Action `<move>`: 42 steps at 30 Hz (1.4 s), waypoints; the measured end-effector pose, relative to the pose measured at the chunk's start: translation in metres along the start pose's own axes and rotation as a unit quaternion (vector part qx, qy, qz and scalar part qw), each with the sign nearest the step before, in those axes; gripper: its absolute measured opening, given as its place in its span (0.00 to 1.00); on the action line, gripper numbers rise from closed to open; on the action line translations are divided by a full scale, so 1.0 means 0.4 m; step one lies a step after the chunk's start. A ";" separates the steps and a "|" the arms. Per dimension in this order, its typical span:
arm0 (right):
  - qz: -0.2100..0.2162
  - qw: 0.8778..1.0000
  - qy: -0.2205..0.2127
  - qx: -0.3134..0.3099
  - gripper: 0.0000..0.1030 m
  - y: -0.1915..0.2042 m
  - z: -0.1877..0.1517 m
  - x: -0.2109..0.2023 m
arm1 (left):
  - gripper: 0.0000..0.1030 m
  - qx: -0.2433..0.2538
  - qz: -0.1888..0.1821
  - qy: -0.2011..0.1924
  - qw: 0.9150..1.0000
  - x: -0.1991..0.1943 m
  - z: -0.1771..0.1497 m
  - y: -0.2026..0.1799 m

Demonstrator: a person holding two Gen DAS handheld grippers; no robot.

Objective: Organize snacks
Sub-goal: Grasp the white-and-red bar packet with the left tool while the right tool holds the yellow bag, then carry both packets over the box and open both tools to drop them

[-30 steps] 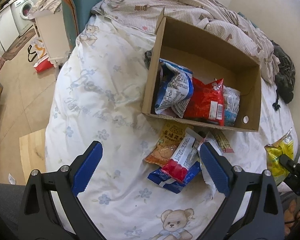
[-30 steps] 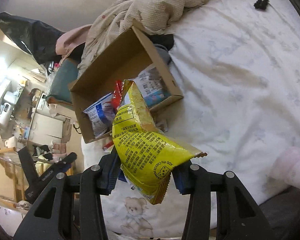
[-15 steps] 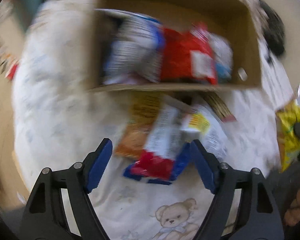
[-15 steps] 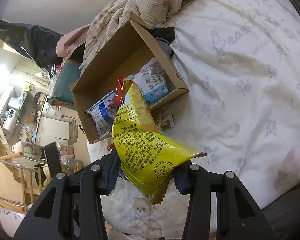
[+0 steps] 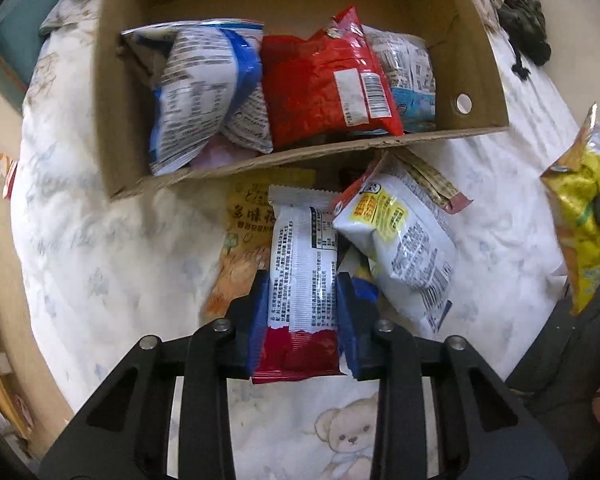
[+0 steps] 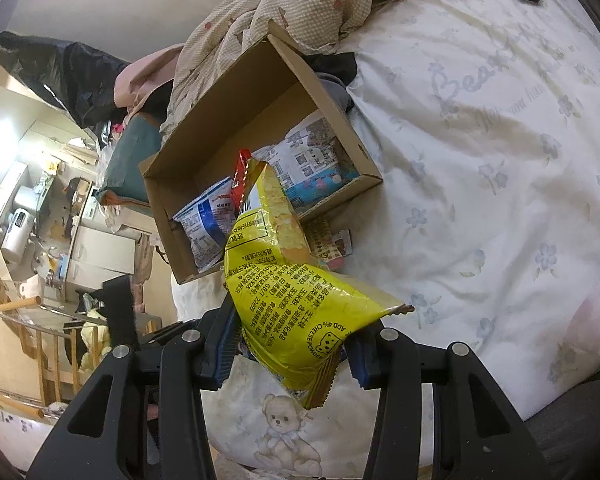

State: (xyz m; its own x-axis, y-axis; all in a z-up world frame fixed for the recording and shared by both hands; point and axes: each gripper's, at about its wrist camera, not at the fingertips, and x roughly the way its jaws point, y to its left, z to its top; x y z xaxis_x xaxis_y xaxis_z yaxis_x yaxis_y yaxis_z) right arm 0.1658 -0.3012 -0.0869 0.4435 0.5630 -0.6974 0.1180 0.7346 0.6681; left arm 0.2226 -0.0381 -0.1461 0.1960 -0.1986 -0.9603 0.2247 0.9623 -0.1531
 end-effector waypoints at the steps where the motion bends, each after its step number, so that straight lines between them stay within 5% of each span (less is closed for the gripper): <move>1: -0.002 1.000 0.000 -0.004 0.46 0.003 -0.001 0.001 | 0.27 -0.008 0.002 -0.002 1.000 -0.011 -0.008 0.007; 15: 0.002 1.000 -0.008 -0.013 0.46 0.015 -0.007 -0.008 | 0.27 -0.082 0.036 -0.057 0.994 -0.140 -0.086 0.059; 22: 0.027 0.999 -0.030 -0.020 0.46 0.034 0.005 -0.031 | 0.27 -0.096 0.072 -0.145 0.982 -0.228 -0.109 0.066; 29: 0.026 0.998 -0.046 -0.035 0.46 0.054 0.042 -0.044 | 0.27 -0.101 0.076 -0.189 0.974 -0.291 -0.062 0.075; 42: 0.019 0.998 -0.045 -0.045 0.46 0.081 0.133 0.012 | 0.27 -0.065 0.071 -0.202 0.975 -0.296 0.074 0.036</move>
State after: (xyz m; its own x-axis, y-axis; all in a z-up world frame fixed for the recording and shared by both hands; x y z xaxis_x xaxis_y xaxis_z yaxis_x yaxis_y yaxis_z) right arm 0.2190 -0.2948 -0.0549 0.5252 0.5574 -0.6430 0.0216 0.7467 0.6649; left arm 0.2311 -0.0063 -0.0276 0.5817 -0.0933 -0.8080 0.0498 0.9956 -0.0791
